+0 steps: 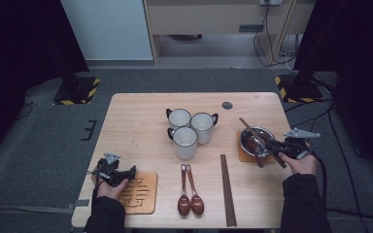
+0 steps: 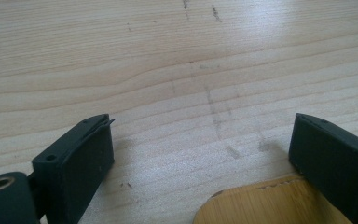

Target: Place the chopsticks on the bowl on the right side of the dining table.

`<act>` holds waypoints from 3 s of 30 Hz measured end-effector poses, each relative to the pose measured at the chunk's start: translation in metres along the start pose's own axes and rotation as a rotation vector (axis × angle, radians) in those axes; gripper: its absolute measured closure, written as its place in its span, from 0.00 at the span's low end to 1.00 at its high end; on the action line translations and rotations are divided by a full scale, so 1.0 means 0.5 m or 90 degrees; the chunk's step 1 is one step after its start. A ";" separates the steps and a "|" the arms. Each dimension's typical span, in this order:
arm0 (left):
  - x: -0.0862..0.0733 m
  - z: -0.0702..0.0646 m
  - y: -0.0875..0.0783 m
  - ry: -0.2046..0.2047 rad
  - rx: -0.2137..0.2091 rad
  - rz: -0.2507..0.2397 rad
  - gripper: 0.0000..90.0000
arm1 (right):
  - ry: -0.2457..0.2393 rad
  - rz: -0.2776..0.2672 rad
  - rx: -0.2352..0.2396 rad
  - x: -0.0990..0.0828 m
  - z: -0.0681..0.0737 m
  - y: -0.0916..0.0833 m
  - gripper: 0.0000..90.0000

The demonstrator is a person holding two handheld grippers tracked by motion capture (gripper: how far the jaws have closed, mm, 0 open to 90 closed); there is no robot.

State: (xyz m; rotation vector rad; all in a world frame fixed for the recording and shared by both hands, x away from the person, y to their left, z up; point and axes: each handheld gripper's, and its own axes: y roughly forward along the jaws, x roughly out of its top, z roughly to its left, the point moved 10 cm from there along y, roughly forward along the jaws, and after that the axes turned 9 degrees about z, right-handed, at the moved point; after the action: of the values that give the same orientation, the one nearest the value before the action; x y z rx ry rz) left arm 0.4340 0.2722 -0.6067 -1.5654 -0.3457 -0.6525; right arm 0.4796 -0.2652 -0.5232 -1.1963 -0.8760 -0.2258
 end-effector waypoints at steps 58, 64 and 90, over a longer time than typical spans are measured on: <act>0.000 0.000 0.000 0.000 0.000 0.000 0.06 | 0.058 0.040 -0.034 -0.116 -0.033 -0.030 0.73; 0.000 0.000 0.000 0.000 0.000 0.000 0.06 | 0.063 0.037 -0.042 -0.118 -0.042 -0.029 0.68; 0.000 0.000 0.000 0.000 0.000 0.000 0.06 | 0.089 -0.044 -0.021 -0.031 -0.012 -0.045 0.49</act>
State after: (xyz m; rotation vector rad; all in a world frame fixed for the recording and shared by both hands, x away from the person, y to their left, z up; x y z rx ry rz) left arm 0.4340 0.2722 -0.6067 -1.5654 -0.3457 -0.6523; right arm 0.4592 -0.2835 -0.5184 -1.1665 -0.7950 -0.3768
